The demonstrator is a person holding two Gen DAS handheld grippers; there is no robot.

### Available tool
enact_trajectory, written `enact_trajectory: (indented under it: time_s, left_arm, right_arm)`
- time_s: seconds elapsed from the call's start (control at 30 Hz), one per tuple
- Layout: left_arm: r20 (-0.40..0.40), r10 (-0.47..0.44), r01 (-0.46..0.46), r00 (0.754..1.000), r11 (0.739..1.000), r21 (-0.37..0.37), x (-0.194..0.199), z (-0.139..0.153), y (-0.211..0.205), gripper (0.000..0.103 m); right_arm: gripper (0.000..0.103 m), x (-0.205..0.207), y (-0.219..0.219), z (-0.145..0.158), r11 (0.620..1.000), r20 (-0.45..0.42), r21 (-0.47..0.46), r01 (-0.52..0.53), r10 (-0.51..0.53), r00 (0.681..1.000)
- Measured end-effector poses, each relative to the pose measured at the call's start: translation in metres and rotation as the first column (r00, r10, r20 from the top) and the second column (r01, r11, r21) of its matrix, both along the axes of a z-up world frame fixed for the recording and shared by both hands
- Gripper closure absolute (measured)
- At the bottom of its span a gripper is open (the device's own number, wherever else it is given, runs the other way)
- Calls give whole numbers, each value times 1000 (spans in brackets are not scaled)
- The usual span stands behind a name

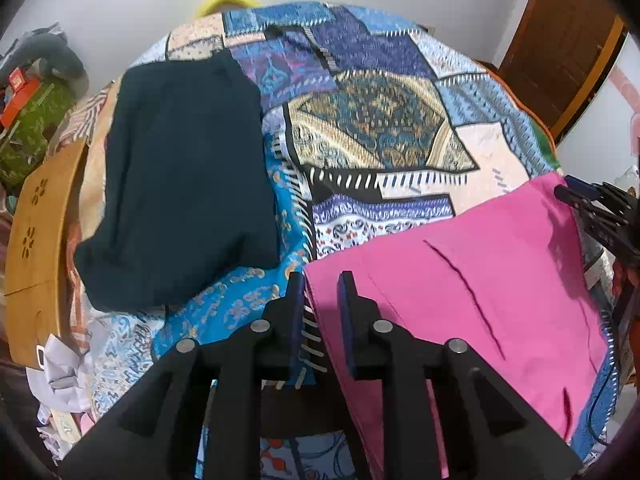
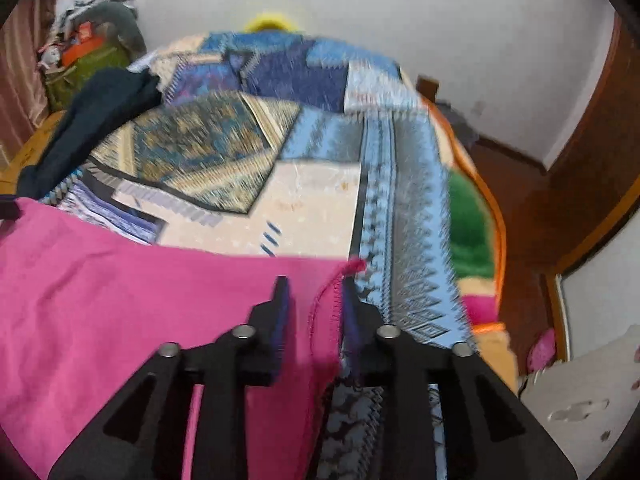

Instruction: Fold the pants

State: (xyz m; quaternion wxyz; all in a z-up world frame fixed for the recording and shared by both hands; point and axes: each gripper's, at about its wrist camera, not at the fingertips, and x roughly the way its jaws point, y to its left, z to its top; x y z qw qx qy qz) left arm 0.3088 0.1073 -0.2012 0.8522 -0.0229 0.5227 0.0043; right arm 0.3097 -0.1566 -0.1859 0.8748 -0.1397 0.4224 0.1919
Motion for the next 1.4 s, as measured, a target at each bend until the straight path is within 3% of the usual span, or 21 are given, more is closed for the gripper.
enact_trajectory:
  time_s: [0.13, 0.17, 0.27, 0.43, 0.6, 0.83, 0.9, 1.0, 1.4]
  left_arm:
    - [55, 12, -12, 998, 1000, 2, -4, 19, -1, 67]
    - [72, 11, -11, 997, 1000, 6, -5, 25, -2, 65]
    - [118, -9, 7, 993, 1000, 15, -7, 41, -12, 57]
    - [128, -73, 72, 989, 997, 10, -8, 48, -34, 34]
    - [75, -131, 129, 989, 991, 19, -7, 34, -55, 33]
    - [-83, -193, 196, 978, 980, 36, -6, -10, -70, 32]
    - [-110, -218, 228, 970, 970, 83, -11, -22, -77, 32]
    - [-95, -238, 248, 967, 961, 121, -19, -21, -81, 31]
    - [-47, -193, 197, 980, 975, 107, -51, -6, -66, 26]
  right_arm:
    - [65, -19, 8, 29, 997, 49, 53, -58, 55, 997]
    - [57, -23, 11, 37, 994, 48, 76, -75, 71, 996]
    - [43, -33, 25, 50, 977, 19, 164, -139, 138, 990]
    - [36, -44, 51, 45, 943, -69, 260, -207, 232, 970]
    - [33, -45, 74, 18, 921, -227, 346, -178, 266, 937]
    - [31, -59, 90, -30, 932, -416, 304, -200, 319, 852]
    - [21, -65, 84, -31, 934, -401, 301, -193, 308, 863]
    - [20, -68, 72, -33, 933, -417, 315, -175, 302, 857]
    - [20, -93, 15, -26, 951, -400, 295, -88, 207, 893]
